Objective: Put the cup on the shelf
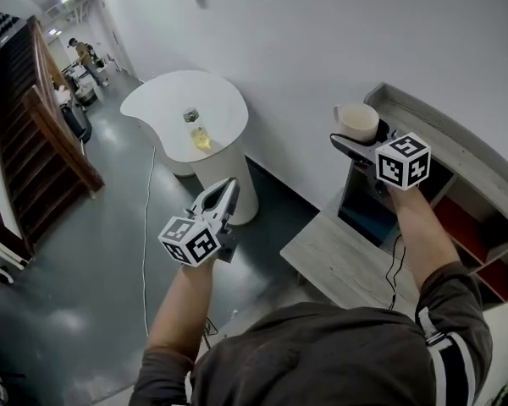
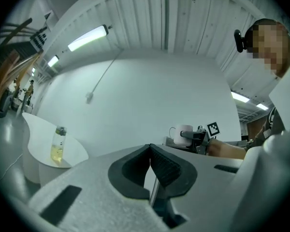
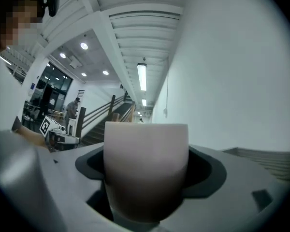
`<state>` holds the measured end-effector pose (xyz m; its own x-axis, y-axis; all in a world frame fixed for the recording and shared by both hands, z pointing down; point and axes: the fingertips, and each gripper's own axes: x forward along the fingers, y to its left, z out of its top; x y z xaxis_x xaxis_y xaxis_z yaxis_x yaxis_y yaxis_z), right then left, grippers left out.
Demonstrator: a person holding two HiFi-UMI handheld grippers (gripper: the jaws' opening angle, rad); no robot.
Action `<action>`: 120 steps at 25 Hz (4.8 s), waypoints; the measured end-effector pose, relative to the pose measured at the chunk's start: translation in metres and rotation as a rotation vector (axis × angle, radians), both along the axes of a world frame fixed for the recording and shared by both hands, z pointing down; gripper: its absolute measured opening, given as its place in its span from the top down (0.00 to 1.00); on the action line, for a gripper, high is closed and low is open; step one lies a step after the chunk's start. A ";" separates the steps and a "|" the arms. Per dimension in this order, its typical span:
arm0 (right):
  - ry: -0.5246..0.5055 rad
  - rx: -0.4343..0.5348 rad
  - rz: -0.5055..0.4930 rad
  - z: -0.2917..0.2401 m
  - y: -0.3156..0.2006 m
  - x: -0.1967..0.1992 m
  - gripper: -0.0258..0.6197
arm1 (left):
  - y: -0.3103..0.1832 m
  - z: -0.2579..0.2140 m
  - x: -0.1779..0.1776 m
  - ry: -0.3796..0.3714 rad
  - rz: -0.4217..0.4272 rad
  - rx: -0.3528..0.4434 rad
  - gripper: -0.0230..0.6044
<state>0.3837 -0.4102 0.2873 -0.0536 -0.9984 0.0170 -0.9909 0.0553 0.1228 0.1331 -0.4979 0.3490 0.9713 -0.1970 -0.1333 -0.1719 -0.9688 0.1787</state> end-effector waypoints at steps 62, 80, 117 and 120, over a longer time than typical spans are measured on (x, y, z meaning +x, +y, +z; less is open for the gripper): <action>0.047 -0.210 0.414 -0.008 0.011 0.187 0.16 | 0.027 -0.007 0.100 -0.006 0.144 -0.012 0.96; 0.170 0.041 0.187 -0.097 0.001 0.038 0.23 | 0.013 -0.022 0.020 0.017 0.022 0.037 0.96; -0.111 -0.116 -0.897 0.125 -0.084 -0.432 0.95 | 0.067 0.081 -0.381 -0.115 -0.765 -0.018 0.96; -0.126 -0.143 -0.907 0.143 -0.072 -0.443 0.97 | 0.079 0.093 -0.391 -0.101 -0.778 -0.040 0.96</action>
